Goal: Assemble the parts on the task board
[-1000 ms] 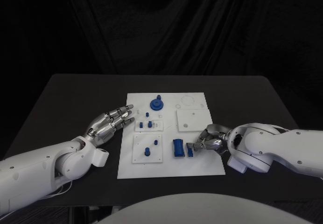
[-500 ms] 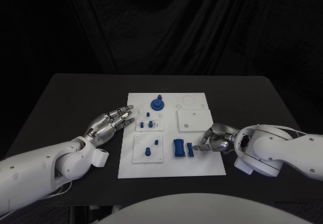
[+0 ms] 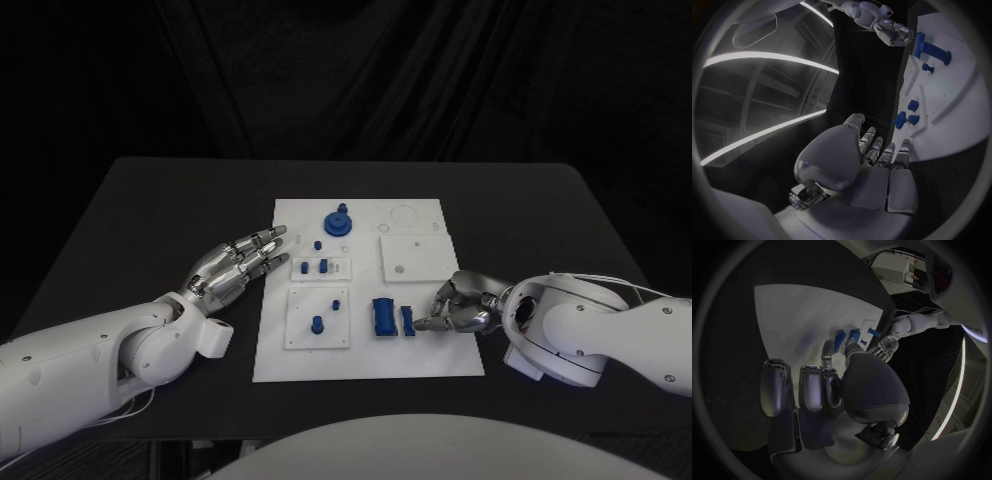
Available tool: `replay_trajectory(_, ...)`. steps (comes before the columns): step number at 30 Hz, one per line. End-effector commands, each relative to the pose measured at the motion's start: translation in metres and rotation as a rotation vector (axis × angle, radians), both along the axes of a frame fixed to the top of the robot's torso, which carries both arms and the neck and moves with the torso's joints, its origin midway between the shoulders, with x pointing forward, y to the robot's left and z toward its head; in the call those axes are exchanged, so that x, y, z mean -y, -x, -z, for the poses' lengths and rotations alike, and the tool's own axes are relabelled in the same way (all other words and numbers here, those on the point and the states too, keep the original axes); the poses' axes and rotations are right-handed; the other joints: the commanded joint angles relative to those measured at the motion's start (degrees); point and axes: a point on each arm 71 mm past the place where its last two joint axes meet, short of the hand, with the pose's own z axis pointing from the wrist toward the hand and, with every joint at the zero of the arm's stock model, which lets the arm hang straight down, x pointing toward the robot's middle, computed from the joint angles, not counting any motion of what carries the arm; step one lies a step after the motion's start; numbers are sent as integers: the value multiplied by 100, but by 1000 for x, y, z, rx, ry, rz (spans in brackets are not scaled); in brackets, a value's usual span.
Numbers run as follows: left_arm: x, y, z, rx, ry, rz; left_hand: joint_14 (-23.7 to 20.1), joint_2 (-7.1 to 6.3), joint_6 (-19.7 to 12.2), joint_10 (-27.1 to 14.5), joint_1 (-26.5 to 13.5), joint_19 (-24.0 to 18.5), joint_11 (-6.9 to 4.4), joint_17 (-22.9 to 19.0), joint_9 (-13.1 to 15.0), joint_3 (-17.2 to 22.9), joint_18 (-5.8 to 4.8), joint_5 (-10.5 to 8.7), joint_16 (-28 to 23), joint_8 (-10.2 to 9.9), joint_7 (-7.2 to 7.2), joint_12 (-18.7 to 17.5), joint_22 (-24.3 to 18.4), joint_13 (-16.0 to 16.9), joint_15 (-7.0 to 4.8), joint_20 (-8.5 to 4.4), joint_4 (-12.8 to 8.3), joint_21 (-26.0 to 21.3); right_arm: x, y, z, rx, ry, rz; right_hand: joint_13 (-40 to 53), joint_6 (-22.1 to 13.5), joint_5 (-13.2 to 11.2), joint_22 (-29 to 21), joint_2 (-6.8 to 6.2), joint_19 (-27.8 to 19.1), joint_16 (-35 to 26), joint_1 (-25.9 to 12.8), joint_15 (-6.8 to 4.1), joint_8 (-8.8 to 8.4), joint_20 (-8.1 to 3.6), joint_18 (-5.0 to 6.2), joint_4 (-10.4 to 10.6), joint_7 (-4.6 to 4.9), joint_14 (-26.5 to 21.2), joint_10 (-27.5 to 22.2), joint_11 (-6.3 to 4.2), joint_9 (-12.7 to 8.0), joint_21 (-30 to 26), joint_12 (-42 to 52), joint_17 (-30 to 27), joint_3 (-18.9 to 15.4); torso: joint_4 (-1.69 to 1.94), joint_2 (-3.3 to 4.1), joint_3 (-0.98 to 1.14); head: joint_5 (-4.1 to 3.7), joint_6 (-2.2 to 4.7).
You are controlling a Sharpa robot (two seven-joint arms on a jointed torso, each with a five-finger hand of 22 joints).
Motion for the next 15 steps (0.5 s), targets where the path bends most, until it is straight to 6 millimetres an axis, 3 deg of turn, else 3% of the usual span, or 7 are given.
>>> replay_trajectory(1, 2, 1, -1, 4, 17, 4, -3, -4, 3, -11, 42, 15, 10, 6, 5, 24, 0, 36, 27, 33, 42, 12, 1, 3, 47, 24, -2, 6, -2, 1, 1, -1, 15, -25, 1509, 3, -46, 1211, -43, 268, 21, -54, -46, 54, -51, 45, -2, -54, 443, 606, -38, 36, 34, 15, 624, -52, 7, 5, 0, -11, 0)
replay_trajectory(15, 3, 1, 0, 3, 18, 7, -2, -11, 12, -11, 39, 16, 8, 7, 7, 33, -4, 35, 29, 37, 47, 16, 0, 4, 51, 23, -7, 6, -4, -2, 6, -11, 30, -36, 1509, -12, -49, 1211, -45, 267, 20, 115, -73, 162, -78, 45, -44, -84, 442, 606, -67, 132, 35, 15, 620, -8, 15, 3, -5, -25, 0)
